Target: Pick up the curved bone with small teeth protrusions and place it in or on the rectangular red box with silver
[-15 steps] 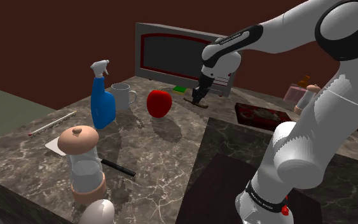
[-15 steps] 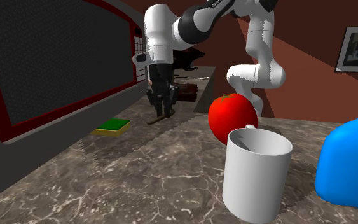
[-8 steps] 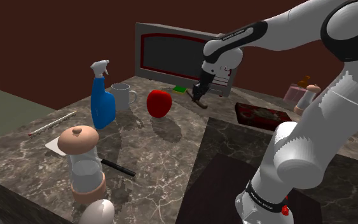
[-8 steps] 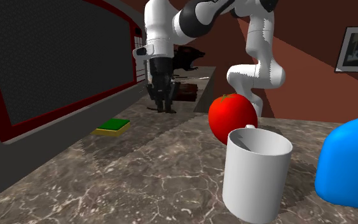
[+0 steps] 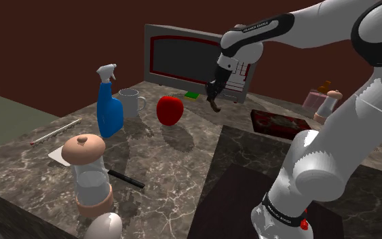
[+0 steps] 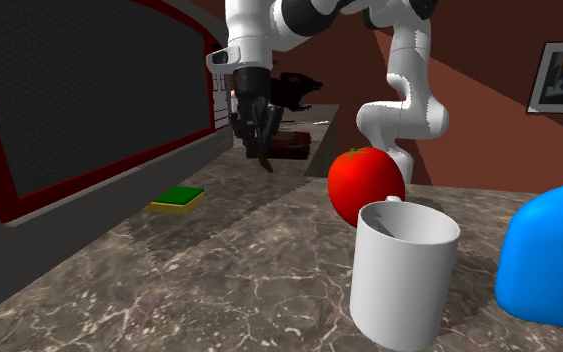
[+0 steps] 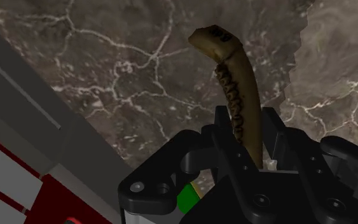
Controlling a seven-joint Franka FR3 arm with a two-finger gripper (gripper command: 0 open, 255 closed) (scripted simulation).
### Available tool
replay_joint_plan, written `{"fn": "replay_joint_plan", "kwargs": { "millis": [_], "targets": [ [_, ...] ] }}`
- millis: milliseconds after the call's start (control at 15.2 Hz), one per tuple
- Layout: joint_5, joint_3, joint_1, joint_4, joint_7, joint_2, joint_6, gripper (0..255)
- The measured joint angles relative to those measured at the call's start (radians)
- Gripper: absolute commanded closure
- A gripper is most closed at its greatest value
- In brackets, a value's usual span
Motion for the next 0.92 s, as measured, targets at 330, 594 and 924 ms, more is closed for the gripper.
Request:
{"fn": "replay_joint_plan", "kwargs": {
  "millis": [330, 594, 924],
  "targets": [
    [-0.016, 0.012, -0.003, 0.047, 0.023, -0.025, -0.067, 255],
    [-0.021, 0.018, -0.003, 0.094, 0.035, -0.031, -0.119, 255],
    [-0.075, 0.013, -0.043, 0.042, 0.022, -0.126, -0.154, 255]
  ]
}}
